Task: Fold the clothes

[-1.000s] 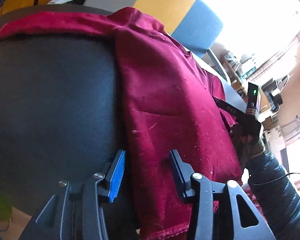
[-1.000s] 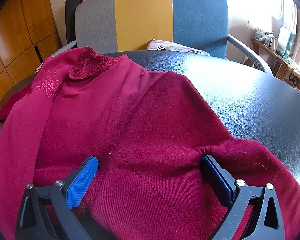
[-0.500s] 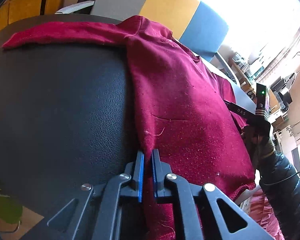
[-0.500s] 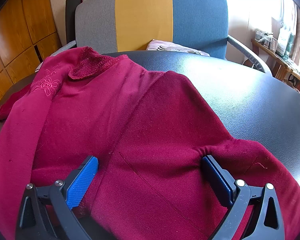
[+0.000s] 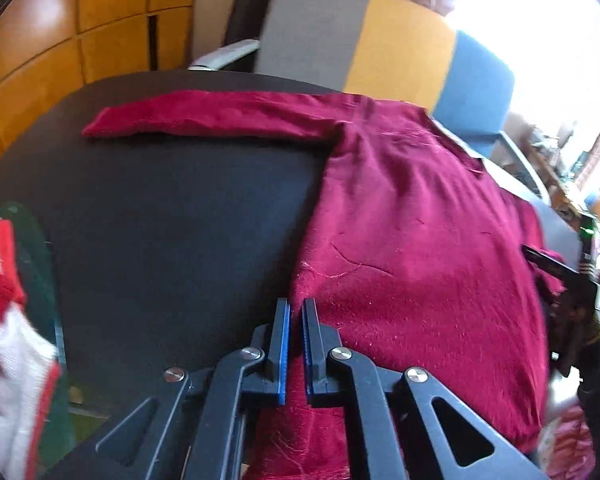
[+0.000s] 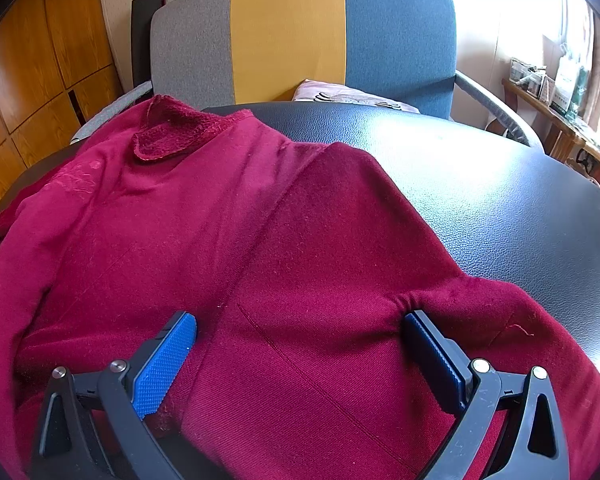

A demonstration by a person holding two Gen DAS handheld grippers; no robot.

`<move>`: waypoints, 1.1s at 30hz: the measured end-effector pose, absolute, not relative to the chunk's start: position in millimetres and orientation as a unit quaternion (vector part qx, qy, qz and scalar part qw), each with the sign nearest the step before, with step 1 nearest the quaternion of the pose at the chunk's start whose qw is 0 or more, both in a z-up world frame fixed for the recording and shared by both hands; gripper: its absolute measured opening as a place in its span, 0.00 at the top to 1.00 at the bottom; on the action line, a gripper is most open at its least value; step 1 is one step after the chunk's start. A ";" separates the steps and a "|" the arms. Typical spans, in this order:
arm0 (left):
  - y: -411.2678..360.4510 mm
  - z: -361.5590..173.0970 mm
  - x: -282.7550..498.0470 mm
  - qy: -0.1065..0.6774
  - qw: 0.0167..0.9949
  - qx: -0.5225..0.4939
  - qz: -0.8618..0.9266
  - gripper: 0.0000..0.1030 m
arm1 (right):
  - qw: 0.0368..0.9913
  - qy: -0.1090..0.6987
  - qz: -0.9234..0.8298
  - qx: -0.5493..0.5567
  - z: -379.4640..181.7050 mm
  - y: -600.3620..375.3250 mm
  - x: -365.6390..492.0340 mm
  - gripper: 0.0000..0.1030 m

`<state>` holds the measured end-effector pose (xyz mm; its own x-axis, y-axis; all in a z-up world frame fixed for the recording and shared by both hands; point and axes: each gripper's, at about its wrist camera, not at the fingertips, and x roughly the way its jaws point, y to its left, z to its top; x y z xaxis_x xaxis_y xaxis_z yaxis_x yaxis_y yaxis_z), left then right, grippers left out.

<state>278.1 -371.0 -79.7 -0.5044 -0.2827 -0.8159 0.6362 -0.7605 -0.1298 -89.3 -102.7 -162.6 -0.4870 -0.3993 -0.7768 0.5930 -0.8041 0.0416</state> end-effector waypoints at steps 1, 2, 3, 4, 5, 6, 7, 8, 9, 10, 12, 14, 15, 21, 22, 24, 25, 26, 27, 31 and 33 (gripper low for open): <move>-372.5 -80.1 276.2 0.205 0.285 0.420 -0.837 0.96 | 0.290 0.117 -0.854 0.415 -162.6 -103.1 -89.3 0.00; -374.2 -80.9 274.1 0.200 0.295 0.423 -0.833 0.96 | 0.290 0.117 -0.854 0.415 -162.6 -103.0 -89.6 0.00; -375.7 -81.9 272.0 0.197 0.303 0.427 -0.829 0.96 | 0.290 0.117 -0.854 0.415 -162.6 -102.9 -89.9 0.00; -376.8 -82.6 269.5 0.191 0.317 0.430 -0.824 0.96 | 0.290 0.117 -0.854 0.415 -162.5 -102.7 -89.9 0.00; -377.5 -83.2 266.8 0.182 0.334 0.433 -0.817 0.96 | 0.290 0.117 -0.854 0.415 -162.7 -102.7 -90.1 0.00; -378.3 -83.8 264.1 0.174 0.351 0.437 -0.810 0.96 | 0.290 0.117 -0.854 0.415 -162.9 -102.6 -90.3 0.00; -381.2 -83.0 263.8 0.168 0.374 0.438 -0.800 0.95 | 0.290 0.117 -0.854 0.415 -163.1 -102.6 -90.5 0.00; -384.6 -80.3 268.4 0.166 0.396 0.434 -0.792 0.95 | 0.290 0.118 -0.854 0.415 -163.0 -102.6 -90.7 0.00; -385.9 -77.7 271.8 0.167 0.408 0.430 -0.788 0.94 | 0.290 0.118 -0.854 0.415 -163.0 -102.7 -90.9 0.00; -385.8 -73.3 273.6 0.169 0.418 0.421 -0.788 0.92 | 0.290 0.118 -0.854 0.415 -163.0 -102.8 -90.7 0.00; -378.6 -61.6 274.7 0.158 0.430 0.401 -0.793 0.86 | 0.290 0.119 -0.854 0.414 -163.0 -103.1 -90.9 0.00; -357.7 -53.9 262.2 0.140 0.392 0.391 -0.821 0.82 | 0.290 0.119 -0.854 0.414 -163.0 -103.2 -91.2 0.00; -347.7 -53.5 254.4 0.134 0.367 0.390 -0.834 0.81 | 0.290 0.119 -0.855 0.414 -163.1 -103.1 -91.3 0.00; -293.7 -88.3 190.9 0.083 0.255 0.447 -0.853 0.79 | 0.290 0.120 -0.855 0.414 -161.9 -103.0 -90.3 0.00; -295.2 -97.6 187.0 0.091 0.255 0.459 -0.846 0.79 | 0.290 0.120 -0.855 0.414 -162.0 -102.9 -90.5 0.00; -300.9 -109.2 185.9 0.101 0.256 0.464 -0.842 0.77 | 0.290 0.120 -0.855 0.414 -162.3 -103.2 -90.5 0.00; -301.8 -109.9 187.5 0.098 0.255 0.457 -0.846 0.76 | 0.290 0.120 -0.854 0.414 -162.5 -103.5 -90.4 0.00; -303.1 -110.0 188.9 0.096 0.256 0.457 -0.846 0.76 | 0.290 0.120 -0.854 0.414 -162.6 -103.7 -90.4 0.00; -305.9 -110.1 190.2 0.098 0.259 0.459 -0.844 0.76 | 0.290 0.121 -0.854 0.414 -162.6 -103.8 -90.3 0.00; -314.3 -112.4 195.3 0.102 0.267 0.464 -0.839 0.75 | 0.289 0.121 -0.853 0.416 -162.6 -104.2 -90.8 0.00; -316.1 -115.0 195.5 0.102 0.265 0.465 -0.838 0.75 | 0.289 0.121 -0.853 0.417 -162.7 -104.1 -91.1 0.00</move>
